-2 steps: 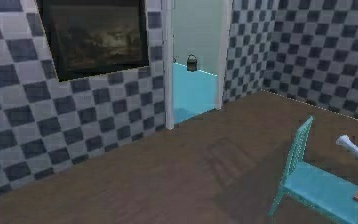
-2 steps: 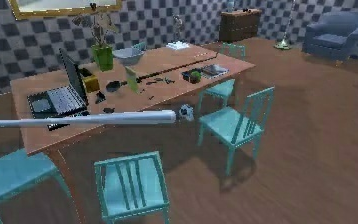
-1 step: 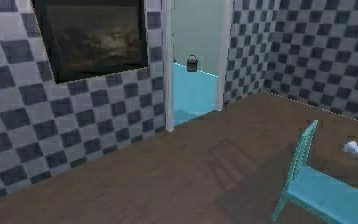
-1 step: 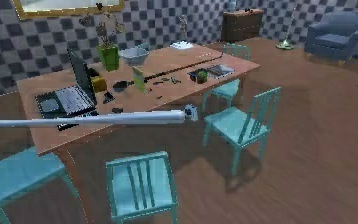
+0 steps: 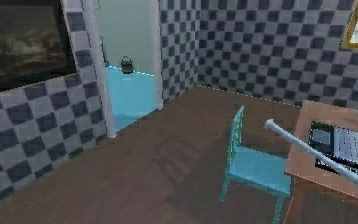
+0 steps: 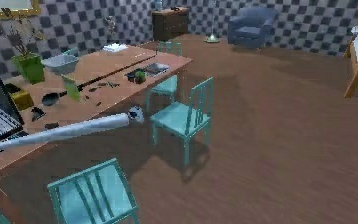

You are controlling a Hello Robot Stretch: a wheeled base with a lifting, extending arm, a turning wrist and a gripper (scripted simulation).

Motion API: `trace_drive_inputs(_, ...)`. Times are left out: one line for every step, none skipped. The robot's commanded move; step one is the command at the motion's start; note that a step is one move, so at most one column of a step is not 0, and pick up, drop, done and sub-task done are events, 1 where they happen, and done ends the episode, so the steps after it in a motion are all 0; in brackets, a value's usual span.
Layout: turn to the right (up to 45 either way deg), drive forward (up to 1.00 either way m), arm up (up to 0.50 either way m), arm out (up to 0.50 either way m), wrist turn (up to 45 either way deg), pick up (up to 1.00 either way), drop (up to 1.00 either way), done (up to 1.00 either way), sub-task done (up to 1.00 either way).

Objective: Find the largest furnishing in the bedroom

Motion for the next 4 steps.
trace_drive_inputs(0.0,0.45,0.00,0.00,0.0,0.00,0.00,0.00,0.00)
trace_drive_inputs(-45.0,0.00,0.00,0.00,0.0,0.00,0.00,0.00,0.00)
trace_drive_inputs(-45.0,0.00,0.00,0.00,0.0,0.00,0.00,0.00,0.00)
trace_drive_inputs(-45.0,0.00,0.00,0.00,0.0,0.00,0.00,0.00,0.00)
